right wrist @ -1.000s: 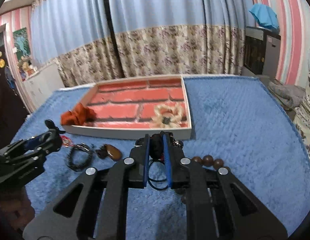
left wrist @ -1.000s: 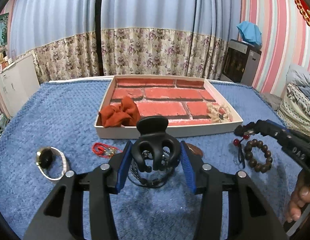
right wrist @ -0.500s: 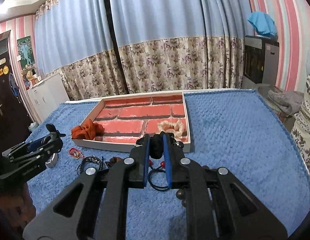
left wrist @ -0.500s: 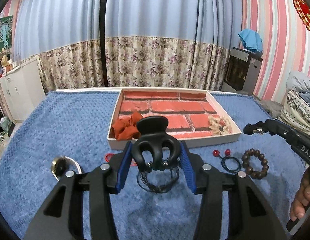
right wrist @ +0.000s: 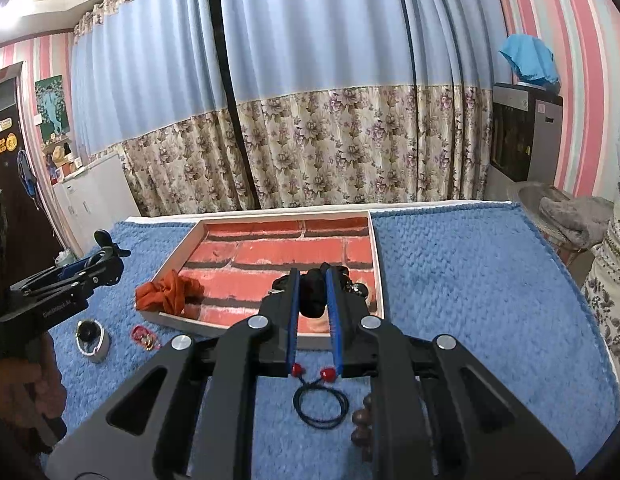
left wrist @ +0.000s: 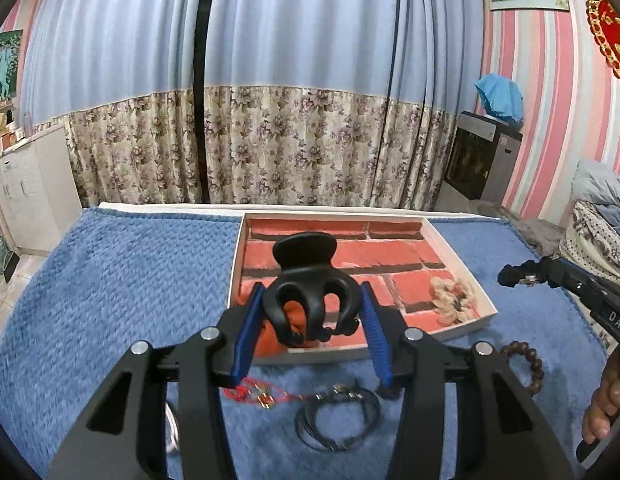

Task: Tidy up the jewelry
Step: 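Drop the claw clip into the tray with the left tool while the right tool drops the hair tie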

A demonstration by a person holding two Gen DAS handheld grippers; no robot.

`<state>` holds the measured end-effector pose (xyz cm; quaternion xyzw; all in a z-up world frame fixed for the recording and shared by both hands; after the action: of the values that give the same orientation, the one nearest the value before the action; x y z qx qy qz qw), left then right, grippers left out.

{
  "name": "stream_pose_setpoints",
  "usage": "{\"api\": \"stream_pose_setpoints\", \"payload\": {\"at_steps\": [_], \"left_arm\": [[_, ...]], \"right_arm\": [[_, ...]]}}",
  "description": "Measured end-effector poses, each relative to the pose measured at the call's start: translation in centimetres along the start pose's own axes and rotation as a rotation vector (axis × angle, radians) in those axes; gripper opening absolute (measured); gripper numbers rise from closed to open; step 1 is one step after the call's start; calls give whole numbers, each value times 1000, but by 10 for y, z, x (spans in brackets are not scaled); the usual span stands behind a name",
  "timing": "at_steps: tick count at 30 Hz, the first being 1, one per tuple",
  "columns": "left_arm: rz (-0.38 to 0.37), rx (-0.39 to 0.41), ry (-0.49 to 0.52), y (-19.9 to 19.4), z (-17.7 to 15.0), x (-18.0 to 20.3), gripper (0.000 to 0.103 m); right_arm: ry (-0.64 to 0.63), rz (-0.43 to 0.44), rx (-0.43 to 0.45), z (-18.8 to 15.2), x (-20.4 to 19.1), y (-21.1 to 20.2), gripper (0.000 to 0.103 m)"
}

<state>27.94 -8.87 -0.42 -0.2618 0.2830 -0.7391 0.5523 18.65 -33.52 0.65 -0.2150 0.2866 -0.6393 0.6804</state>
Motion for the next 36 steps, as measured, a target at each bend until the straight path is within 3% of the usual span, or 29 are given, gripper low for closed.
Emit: {"api": "stream_pose_setpoints", "payload": {"at_steps": [16,24,30,36], "left_arm": [[-15,-122,-25,104,39,-20,47],[1,-193,-43,143,39,-28,47],[12,-227,-44,160,28,-32,47],[1,-216,-44,146,31,-32,48]], "right_arm": [[27,7,-51,40,15,95,14],[37,-9,-169,28,23,159,14],[35,-24,-231,11,26,182,15],[43,-19,-231,10,28,174,34]]}}
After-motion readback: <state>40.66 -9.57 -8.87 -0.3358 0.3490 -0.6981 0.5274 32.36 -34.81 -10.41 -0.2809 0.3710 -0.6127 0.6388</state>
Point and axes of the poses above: each gripper's, at about its wrist camera, not at the fingertips, and y roughly the way its jaws point, x to its right, z to its top, the point moved 7 cm from there along y, roughly the way its jaws point, and after that the axes turned 13 degrees about -x, right-handed, at the moved point
